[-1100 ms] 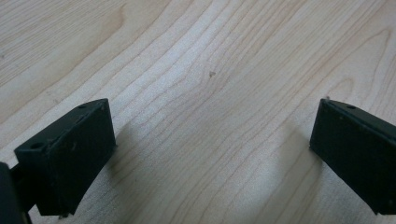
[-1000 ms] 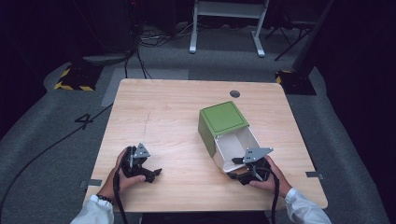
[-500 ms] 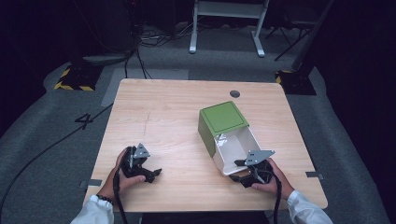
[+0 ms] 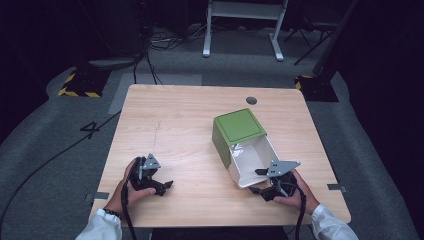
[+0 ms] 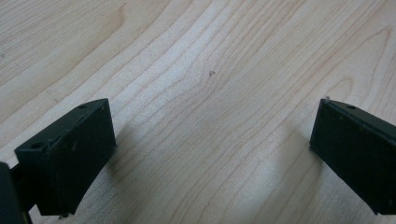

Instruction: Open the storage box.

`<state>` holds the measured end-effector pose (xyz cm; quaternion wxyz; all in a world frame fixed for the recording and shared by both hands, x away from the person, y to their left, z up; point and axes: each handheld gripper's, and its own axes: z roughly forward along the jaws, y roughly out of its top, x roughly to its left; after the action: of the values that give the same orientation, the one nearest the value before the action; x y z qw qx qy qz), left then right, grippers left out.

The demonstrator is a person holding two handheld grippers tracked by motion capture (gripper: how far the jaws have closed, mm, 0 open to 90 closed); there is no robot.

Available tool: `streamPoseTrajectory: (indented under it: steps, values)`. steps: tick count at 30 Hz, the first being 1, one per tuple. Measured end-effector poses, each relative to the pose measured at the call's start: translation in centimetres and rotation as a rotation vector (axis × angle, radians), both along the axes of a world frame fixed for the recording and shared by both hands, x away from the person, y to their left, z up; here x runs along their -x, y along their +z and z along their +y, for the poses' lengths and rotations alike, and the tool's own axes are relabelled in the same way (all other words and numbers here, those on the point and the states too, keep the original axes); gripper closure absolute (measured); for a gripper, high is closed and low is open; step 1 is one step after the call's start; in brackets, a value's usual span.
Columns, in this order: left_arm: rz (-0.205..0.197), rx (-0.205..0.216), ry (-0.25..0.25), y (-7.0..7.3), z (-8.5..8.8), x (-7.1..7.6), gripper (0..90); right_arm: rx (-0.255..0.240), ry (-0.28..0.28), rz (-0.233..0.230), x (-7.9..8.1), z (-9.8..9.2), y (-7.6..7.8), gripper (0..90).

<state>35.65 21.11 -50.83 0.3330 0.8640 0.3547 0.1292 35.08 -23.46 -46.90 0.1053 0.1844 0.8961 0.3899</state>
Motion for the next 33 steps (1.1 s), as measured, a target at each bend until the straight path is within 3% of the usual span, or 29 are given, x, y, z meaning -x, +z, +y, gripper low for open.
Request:
streamPoseTrajectory:
  steps: [11, 27, 33]
  values:
    - [0.0, 0.0, -0.001, 0.0, 0.0, 0.0, 0.3, -0.014, 0.016, -0.039, 0.4, -0.4, 1.5, 28.6]
    - [0.0, 0.001, -0.001, 0.0, 0.0, 0.0, 0.3, -0.049, -0.06, -0.119, 0.4, -3.0, 4.3, 21.3]
    - [-0.001, 0.001, 0.001, 0.0, 0.0, 0.0, 0.3, -0.056, -0.065, -0.149, 1.2, -4.1, 5.3, 18.9]
